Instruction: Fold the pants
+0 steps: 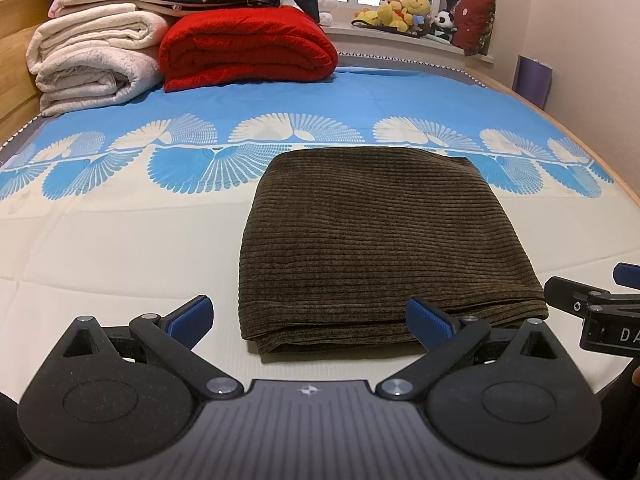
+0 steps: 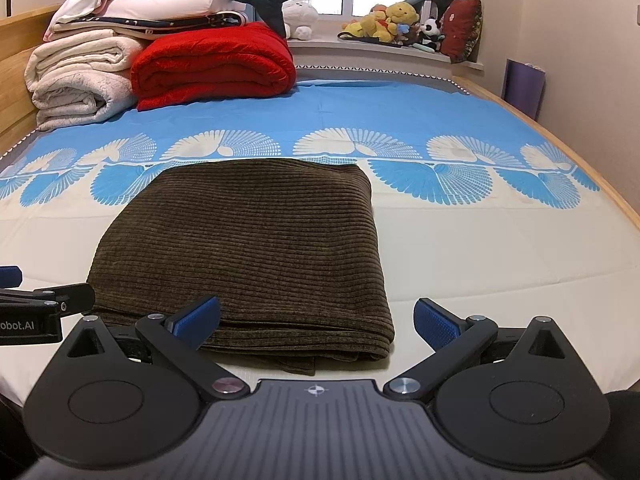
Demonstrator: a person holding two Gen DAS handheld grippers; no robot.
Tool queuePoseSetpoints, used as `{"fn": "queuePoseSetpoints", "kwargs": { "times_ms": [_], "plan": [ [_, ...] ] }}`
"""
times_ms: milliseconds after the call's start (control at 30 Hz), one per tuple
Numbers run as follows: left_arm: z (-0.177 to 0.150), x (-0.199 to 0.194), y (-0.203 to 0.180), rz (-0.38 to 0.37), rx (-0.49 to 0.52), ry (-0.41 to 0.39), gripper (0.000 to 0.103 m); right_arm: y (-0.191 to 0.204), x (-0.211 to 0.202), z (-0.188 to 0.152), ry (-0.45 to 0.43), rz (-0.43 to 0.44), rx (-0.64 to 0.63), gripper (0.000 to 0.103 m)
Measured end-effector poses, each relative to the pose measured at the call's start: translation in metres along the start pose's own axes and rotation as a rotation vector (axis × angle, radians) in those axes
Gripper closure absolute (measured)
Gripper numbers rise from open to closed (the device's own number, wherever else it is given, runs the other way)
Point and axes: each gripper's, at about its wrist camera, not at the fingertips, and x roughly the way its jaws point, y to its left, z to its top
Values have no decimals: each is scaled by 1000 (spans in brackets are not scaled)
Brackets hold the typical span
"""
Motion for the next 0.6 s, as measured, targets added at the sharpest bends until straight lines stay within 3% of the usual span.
{"fn": "queuePoseSetpoints", "kwargs": {
  "times_ms": [600],
  "plan": [
    [1,-2,0,-7,5,-6,0,0,0,0,-1,0,-1,1]
  ]
}}
